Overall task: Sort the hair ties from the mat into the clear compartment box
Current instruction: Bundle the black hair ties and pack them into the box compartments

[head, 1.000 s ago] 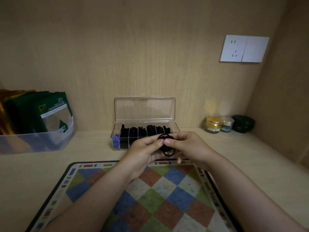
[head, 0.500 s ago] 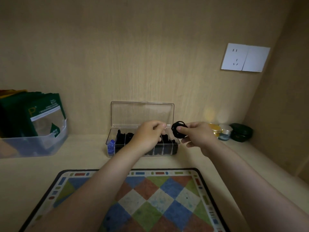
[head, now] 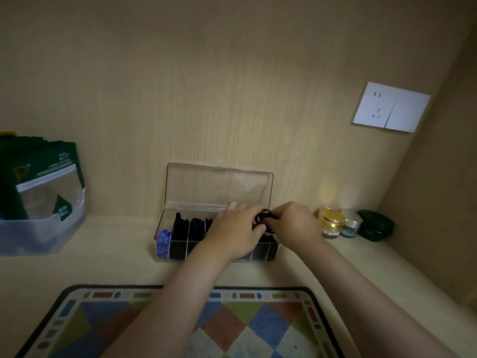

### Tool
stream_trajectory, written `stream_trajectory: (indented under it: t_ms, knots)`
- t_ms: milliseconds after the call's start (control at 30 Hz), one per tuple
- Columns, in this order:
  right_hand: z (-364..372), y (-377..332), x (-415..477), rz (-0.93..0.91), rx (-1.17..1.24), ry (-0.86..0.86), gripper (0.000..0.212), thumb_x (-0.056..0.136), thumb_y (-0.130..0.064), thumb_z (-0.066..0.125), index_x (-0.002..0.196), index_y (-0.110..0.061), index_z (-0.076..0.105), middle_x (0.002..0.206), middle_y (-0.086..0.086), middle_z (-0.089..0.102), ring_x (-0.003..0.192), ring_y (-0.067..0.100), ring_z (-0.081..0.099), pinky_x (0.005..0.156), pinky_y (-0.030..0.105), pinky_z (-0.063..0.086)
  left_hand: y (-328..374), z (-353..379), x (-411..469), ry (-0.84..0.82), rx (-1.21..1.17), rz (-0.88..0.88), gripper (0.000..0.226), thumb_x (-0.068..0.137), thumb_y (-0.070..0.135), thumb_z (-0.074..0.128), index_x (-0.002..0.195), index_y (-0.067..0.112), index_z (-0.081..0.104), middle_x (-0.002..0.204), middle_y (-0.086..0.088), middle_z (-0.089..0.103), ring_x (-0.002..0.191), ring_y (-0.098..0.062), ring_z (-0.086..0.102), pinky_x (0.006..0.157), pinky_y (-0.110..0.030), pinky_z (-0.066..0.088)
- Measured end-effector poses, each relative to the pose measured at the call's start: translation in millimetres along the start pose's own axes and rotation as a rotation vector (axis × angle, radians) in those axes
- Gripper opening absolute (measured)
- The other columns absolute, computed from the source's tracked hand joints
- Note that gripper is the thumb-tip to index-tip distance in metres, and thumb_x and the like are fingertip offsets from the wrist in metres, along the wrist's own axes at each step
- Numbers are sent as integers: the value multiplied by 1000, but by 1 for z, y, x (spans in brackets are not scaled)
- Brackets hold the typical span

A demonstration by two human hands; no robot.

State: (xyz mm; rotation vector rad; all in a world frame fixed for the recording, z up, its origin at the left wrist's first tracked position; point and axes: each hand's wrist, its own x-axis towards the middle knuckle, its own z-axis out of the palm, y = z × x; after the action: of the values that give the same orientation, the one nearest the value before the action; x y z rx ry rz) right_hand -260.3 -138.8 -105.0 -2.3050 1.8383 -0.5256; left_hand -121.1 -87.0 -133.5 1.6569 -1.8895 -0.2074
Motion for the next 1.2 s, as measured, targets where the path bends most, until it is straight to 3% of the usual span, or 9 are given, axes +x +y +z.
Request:
stream_trajectory:
  t_ms: [167, 300, 433, 600, 733, 900, 1033, 1100, 1200]
  knots:
    - [-2, -11, 11, -27, -312, -106, 19, 90, -29, 62, 105, -20, 69, 98, 3, 69, 90, 22, 67, 71, 29, 51, -4, 5, -2, 26, 88, 54, 48, 98, 44, 48, 145, 37, 40, 135, 7, 53, 130, -16, 38, 107, -38, 34]
    - [3, -18, 15, -15, -382, -181, 21, 91, -21, 63, 110, -15, 60, 100, 4, 62, 92, 24, 63, 71, 31, 47, -4, 4, -4, 47, 66, 67, 41, 97, 40, 51, 137, 35, 46, 134, 11, 54, 127, -14, 39, 106, -37, 35]
    - [-2, -16, 20, -62, -333, -324, 14, 90, -14, 55, 100, -9, 63, 80, 4, 57, 75, 23, 61, 61, 31, 50, -7, 6, -3, 20, 123, 82, 37, 99, 45, 45, 133, 34, 54, 129, 10, 56, 126, -14, 39, 107, -37, 34]
    - [-19, -6, 12, -97, -70, -597, 32, 100, -16, 39, 124, -21, 59, 99, 2, 59, 97, 25, 63, 62, 31, 59, -7, 6, -2, -22, 168, 72, 41, 100, 51, 38, 136, 38, 54, 126, 8, 55, 126, -15, 37, 106, -39, 34]
    - [-25, 5, 2, -187, 156, -383, 35, 98, -13, 43, 121, -18, 68, 103, 4, 68, 94, 21, 63, 70, 26, 52, -7, 6, -2, -34, 147, 57, 39, 100, 50, 38, 136, 40, 53, 128, 10, 54, 128, -13, 35, 105, -36, 32]
    - [-14, 19, -11, -323, -107, -275, 42, 97, -24, 40, 131, -33, 64, 148, 4, 46, 141, 21, 36, 112, 37, 33, -3, 0, -4, 1, 62, 30, 33, 98, 24, 46, 124, 38, 60, 128, 12, 55, 126, -11, 39, 105, -35, 34]
    - [-2, 16, -11, -318, -251, -321, 46, 96, -33, 32, 130, -30, 63, 158, 6, 34, 144, 28, 29, 112, 52, 33, 3, -7, -6, 78, 56, 3, 31, 95, 25, 46, 123, 31, 57, 129, 11, 57, 122, -13, 46, 95, -33, 40]
    - [-3, 15, -8, -324, -194, -336, 48, 95, -33, 30, 131, -28, 62, 156, 6, 38, 146, 27, 27, 115, 50, 30, 0, -9, -6, -12, 151, 0, 41, 98, 37, 42, 139, 33, 47, 145, 9, 47, 136, -15, 34, 108, -38, 30]
    - [-11, 19, -11, -327, -15, -240, 46, 98, -21, 36, 137, -26, 59, 161, 7, 31, 150, 19, 23, 120, 37, 24, -9, -11, -6, -234, 263, -49, 60, 101, 55, 28, 157, 35, 17, 166, 8, 8, 153, -14, 1, 122, -41, 4]
